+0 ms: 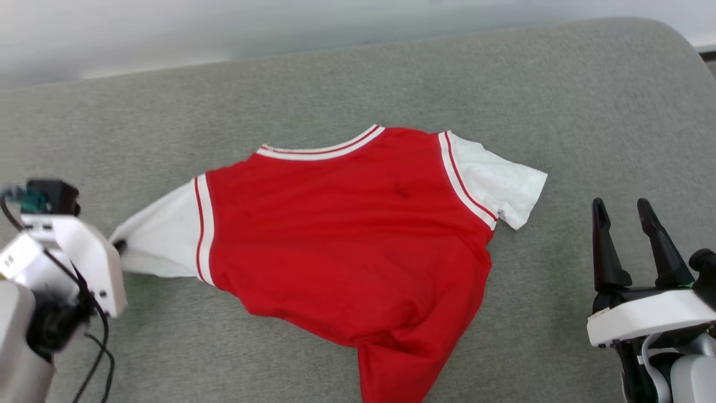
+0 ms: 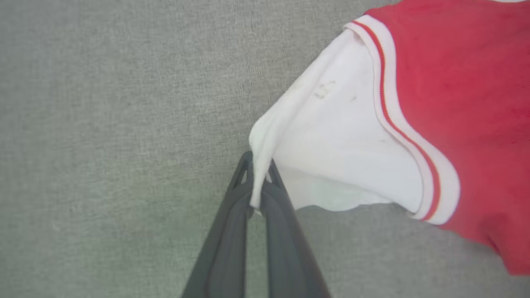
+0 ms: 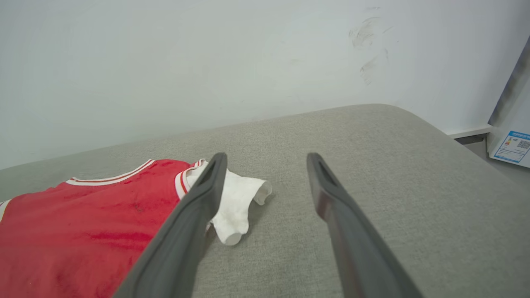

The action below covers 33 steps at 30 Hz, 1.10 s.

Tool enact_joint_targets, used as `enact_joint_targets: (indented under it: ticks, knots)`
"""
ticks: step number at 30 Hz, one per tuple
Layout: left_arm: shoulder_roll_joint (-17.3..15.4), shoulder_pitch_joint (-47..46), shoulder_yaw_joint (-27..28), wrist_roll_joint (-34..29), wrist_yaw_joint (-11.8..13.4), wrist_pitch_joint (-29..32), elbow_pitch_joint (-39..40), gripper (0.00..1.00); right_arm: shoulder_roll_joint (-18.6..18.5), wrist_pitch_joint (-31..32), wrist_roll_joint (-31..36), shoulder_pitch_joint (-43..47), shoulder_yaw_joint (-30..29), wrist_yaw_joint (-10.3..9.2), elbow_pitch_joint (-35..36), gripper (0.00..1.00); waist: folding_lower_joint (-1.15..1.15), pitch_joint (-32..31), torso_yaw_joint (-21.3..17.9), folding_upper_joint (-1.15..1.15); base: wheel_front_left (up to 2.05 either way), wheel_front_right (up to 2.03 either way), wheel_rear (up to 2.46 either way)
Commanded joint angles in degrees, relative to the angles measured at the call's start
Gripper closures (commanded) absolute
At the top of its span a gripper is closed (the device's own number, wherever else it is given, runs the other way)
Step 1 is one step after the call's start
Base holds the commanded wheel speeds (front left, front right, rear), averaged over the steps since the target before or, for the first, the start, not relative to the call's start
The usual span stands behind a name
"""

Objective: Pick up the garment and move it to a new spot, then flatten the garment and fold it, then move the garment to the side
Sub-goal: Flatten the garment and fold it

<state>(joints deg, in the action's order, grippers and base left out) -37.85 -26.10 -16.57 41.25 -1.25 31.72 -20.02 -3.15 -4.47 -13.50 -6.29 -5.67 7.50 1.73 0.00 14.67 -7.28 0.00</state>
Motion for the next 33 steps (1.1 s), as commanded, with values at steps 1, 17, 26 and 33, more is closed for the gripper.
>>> enact_joint_targets:
  ticks: [1,17,26,33]
  knots:
    - [-0.3,2.8,-0.1,0.0,0.7,-1.1,1.6,1.0,-0.1,0.4,0.6,0.6,-0.2,-0.02,0.2,0.0,0.0,-1.2,1.2,0.0,0.0,0.0,0.0]
    - [9.9,12.2,0.2,-8.2,0.7,-38.6,13.5,0.0,-1.3,3.4,0.1,3.5,-0.7,-0.02,1.0,0.0,0.0,-7.4,5.2,0.0,0.0,0.0,0.0]
    - [14.4,20.8,0.6,-13.5,5.6,-46.6,21.4,0.0,-7.9,12.7,-2.5,3.0,3.2,-0.03,3.3,0.0,0.0,-7.9,8.4,0.0,0.0,0.0,0.0]
    - [14.2,20.6,0.3,-15.9,5.4,-46.8,24.5,0.0,-15.3,38.0,-9.6,-4.8,2.6,-0.02,2.9,0.0,0.0,-5.1,11.8,0.0,0.0,0.0,0.0]
